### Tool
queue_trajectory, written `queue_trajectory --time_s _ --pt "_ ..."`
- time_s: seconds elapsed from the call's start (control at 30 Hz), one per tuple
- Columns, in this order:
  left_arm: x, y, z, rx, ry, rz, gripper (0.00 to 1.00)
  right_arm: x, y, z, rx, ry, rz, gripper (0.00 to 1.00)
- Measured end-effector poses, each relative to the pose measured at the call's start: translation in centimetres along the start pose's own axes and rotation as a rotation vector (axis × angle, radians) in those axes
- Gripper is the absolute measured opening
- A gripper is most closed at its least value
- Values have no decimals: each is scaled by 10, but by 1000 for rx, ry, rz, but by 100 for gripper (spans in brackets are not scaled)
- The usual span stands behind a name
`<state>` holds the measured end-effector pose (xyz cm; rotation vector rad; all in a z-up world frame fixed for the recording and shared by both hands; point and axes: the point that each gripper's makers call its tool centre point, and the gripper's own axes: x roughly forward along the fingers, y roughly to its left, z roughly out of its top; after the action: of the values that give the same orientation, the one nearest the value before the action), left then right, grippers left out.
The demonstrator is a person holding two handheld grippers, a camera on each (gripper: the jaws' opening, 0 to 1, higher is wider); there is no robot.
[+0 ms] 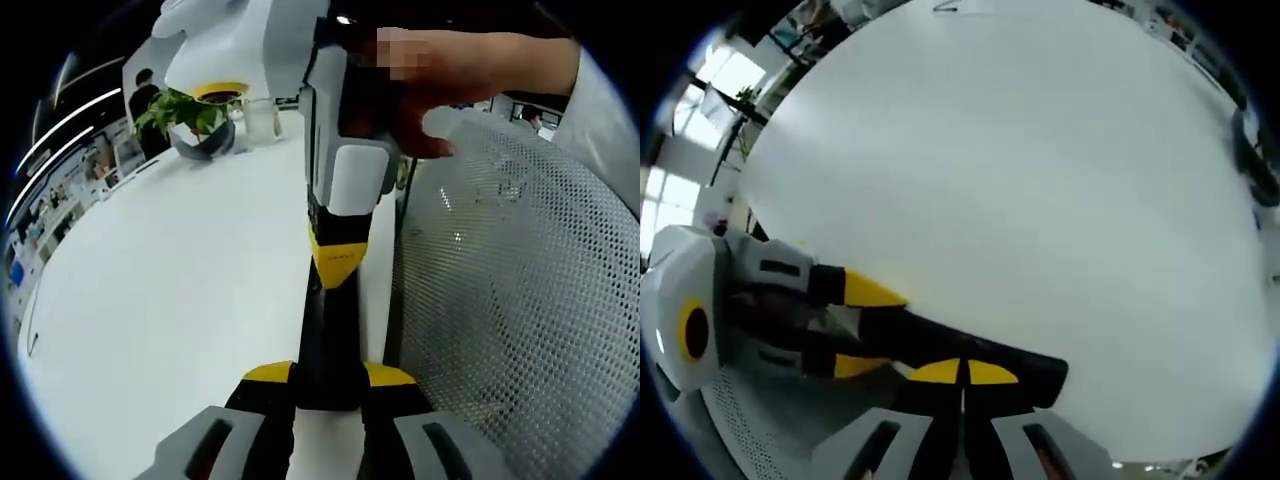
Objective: Press the specified remote control buttons in sequence, fully releasing each button before pressing the next.
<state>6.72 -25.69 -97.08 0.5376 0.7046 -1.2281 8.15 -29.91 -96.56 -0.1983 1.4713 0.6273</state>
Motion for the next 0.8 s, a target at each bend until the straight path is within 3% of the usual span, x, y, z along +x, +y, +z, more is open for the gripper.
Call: queue_trajectory --time_s 0.23,0.37,0.6,0.8 --pt "0 0 0 0 2 1 24 -2 -1 0 56 -20 38 0" --pt "0 0 0 -1 2 1 24 -4 -2 -3 45 -17 20 0" --pt "0 0 0 1 4 1 24 -6 5 -10 79 7 75 0" --pt "0 0 0 -1 3 1 24 -1 6 -12 69 24 69 0"
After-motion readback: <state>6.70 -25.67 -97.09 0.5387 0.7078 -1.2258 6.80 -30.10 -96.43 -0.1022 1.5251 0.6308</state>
